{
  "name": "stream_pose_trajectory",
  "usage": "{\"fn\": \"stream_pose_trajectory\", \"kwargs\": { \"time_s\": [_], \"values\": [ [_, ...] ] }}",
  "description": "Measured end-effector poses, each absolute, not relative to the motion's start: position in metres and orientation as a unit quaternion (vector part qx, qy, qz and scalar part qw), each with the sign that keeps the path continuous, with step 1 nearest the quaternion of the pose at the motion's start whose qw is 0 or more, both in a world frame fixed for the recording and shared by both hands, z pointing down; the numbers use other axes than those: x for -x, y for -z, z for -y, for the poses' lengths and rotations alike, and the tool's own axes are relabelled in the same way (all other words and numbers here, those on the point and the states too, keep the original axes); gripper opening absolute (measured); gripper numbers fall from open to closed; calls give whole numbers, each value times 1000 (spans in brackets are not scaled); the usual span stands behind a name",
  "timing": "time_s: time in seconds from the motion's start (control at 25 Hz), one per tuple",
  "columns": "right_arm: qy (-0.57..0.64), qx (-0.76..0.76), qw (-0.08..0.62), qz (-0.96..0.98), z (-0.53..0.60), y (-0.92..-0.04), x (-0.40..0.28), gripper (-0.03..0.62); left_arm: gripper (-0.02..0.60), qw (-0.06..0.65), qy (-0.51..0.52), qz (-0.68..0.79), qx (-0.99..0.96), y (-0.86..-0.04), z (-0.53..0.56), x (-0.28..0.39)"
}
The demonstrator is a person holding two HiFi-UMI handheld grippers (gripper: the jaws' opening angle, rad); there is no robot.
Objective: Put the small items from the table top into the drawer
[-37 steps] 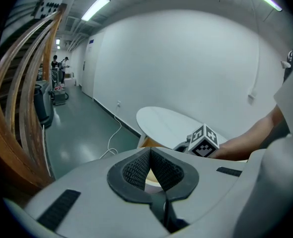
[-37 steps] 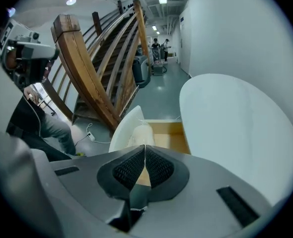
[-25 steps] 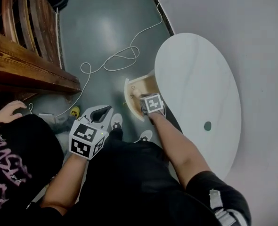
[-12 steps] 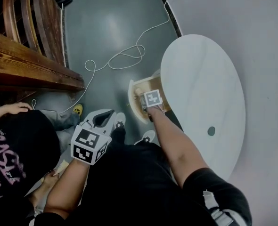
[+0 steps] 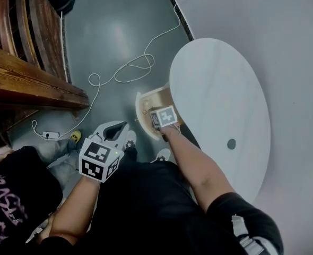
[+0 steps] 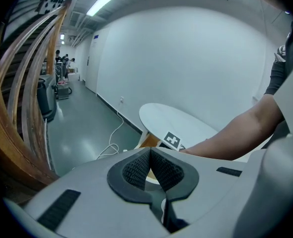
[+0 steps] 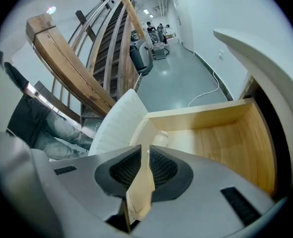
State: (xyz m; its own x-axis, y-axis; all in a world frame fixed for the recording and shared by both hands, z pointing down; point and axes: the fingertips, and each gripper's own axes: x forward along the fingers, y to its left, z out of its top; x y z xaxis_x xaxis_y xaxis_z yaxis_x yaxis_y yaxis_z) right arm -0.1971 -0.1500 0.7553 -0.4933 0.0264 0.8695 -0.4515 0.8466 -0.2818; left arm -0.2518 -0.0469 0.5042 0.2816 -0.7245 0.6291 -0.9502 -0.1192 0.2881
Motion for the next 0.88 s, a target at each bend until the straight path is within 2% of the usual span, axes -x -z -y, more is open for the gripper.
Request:
{"fn": "stream_pose_trajectory", "kwargs": {
  "time_s": [0.48, 0.88],
  "values": [
    [-250, -135, 380, 880, 141, -649, 181, 20, 15, 304, -169, 550, -759, -491, 68, 221],
    [-237, -208, 255, 914, 151, -521, 95, 12, 15, 269, -172, 519, -793, -471, 96, 182]
  ]
}}
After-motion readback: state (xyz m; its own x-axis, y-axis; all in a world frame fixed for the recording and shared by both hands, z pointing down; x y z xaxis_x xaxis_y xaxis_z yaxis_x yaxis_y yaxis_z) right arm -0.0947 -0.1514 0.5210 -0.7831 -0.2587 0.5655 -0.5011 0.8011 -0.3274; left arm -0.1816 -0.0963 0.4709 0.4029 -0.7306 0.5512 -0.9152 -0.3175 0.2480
